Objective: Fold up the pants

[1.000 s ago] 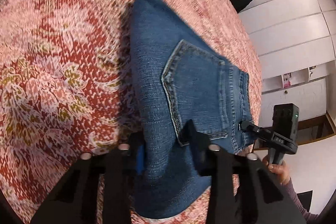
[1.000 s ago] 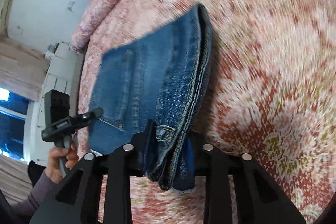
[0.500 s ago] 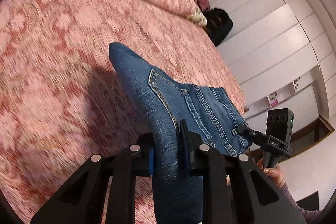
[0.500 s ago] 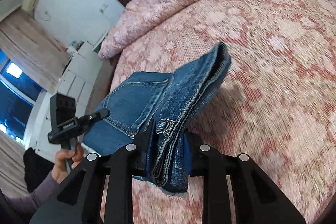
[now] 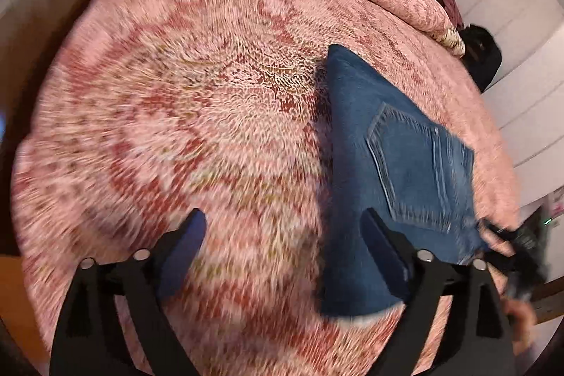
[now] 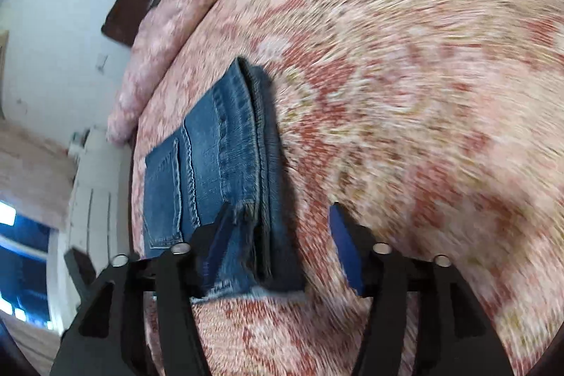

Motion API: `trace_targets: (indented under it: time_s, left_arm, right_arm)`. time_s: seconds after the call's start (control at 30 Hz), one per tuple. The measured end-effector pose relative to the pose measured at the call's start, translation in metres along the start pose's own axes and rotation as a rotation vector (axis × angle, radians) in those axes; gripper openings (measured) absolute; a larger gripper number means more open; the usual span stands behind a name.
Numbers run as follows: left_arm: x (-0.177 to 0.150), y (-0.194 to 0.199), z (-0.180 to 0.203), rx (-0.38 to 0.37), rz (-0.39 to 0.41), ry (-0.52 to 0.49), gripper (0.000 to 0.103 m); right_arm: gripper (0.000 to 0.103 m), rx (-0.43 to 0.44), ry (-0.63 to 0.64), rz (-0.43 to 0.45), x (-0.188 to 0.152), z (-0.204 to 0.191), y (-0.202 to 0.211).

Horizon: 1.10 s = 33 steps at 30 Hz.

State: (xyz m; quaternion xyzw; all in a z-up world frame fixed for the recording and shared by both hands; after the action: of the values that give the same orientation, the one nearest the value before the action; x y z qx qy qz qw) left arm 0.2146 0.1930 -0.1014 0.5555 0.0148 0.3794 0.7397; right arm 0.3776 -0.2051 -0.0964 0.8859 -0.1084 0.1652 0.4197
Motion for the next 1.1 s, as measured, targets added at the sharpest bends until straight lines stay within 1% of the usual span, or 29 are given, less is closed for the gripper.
trace_targets:
  time_s: [0.03,0.07,0.1,0.17,0.2,0.23,0.3,0.33,0.43,0.47,0.5,0.57,0.6,0.67,0.83,0.9,0.97,1.1]
  left_arm:
    - [-0.010,0.007,0.006,0.032,0.020,-0.029,0.096]
    - [-0.021,0.015,0.017,0.053,0.040,-0.072,0.097]
    - [-0.030,0.022,0.024,0.061,0.050,-0.101,0.101]
    - [-0.046,0.026,0.041,0.093,0.070,-0.158,0.101]
    - [-0.052,0.028,0.048,0.097,0.071,-0.178,0.101]
    - [-0.061,0.032,0.054,0.097,0.068,-0.195,0.101]
    - [-0.076,0.038,0.065,0.105,0.057,-0.201,0.101]
    - [-0.082,0.040,0.068,0.099,0.054,-0.203,0.101]
    - [-0.104,0.060,0.075,0.107,0.107,-0.216,0.101]
    - [-0.110,0.068,0.078,0.114,0.139,-0.229,0.101]
    - [-0.115,0.074,0.080,0.118,0.161,-0.242,0.101]
    - [-0.120,0.081,0.086,0.119,0.205,-0.271,0.101]
    - [-0.121,0.083,0.088,0.121,0.219,-0.282,0.101]
    - [-0.121,0.084,0.090,0.133,0.234,-0.297,0.101]
    - [-0.124,0.085,0.090,0.158,0.230,-0.295,0.101]
    - [-0.127,0.086,0.091,0.160,0.233,-0.296,0.101]
    - [-0.128,0.090,0.093,0.160,0.245,-0.299,0.101]
    - [-0.131,0.097,0.097,0.162,0.278,-0.318,0.101]
  right_arm:
    - [0.067,0.004,-0.002,-0.005,-0.003,0.001,0.004]
    - [0.067,0.011,0.000,-0.016,-0.008,0.000,0.009]
    - [0.067,0.014,0.004,-0.021,-0.016,0.000,0.015]
    - [0.067,0.025,0.004,-0.039,-0.030,-0.003,0.020]
    - [0.077,0.037,-0.005,-0.051,-0.039,-0.005,0.023]
    - [0.089,0.032,-0.017,-0.054,-0.049,-0.008,0.025]
    - [0.089,0.034,-0.017,-0.050,-0.069,-0.014,0.030]
    - [0.089,0.021,-0.011,-0.048,-0.078,-0.017,0.032]
    - [0.090,-0.018,0.022,-0.022,-0.101,-0.028,0.037]
    - [0.093,-0.051,0.047,-0.010,-0.110,-0.033,0.039]
    - [0.099,-0.076,0.075,-0.007,-0.116,-0.037,0.038]
    - [0.099,-0.102,0.141,-0.007,-0.124,-0.045,0.036]
    - [0.099,-0.125,0.193,-0.010,-0.128,-0.052,0.035]
    - [0.099,-0.170,0.270,-0.012,-0.134,-0.062,0.033]
    - [0.099,-0.250,0.450,-0.001,-0.150,-0.086,0.026]
    - [0.099,-0.292,0.525,0.024,-0.154,-0.097,0.026]
    - [0.099,-0.318,0.592,0.055,-0.160,-0.107,0.029]
    - [0.099,-0.355,0.661,0.110,-0.167,-0.118,0.035]
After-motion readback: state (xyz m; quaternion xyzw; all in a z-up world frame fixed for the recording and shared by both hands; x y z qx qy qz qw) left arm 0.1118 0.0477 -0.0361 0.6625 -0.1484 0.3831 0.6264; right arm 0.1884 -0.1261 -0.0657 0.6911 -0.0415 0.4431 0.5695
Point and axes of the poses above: each gripper's, at about its wrist camera, not at the fingertips, and y roughly against the way its jaws point, z to its right, x to its top, the point moved 1 cm from there along -y, roughly the way its jaws point, and after that the axes turned 4 degrees about y, right-handed, at the moved point
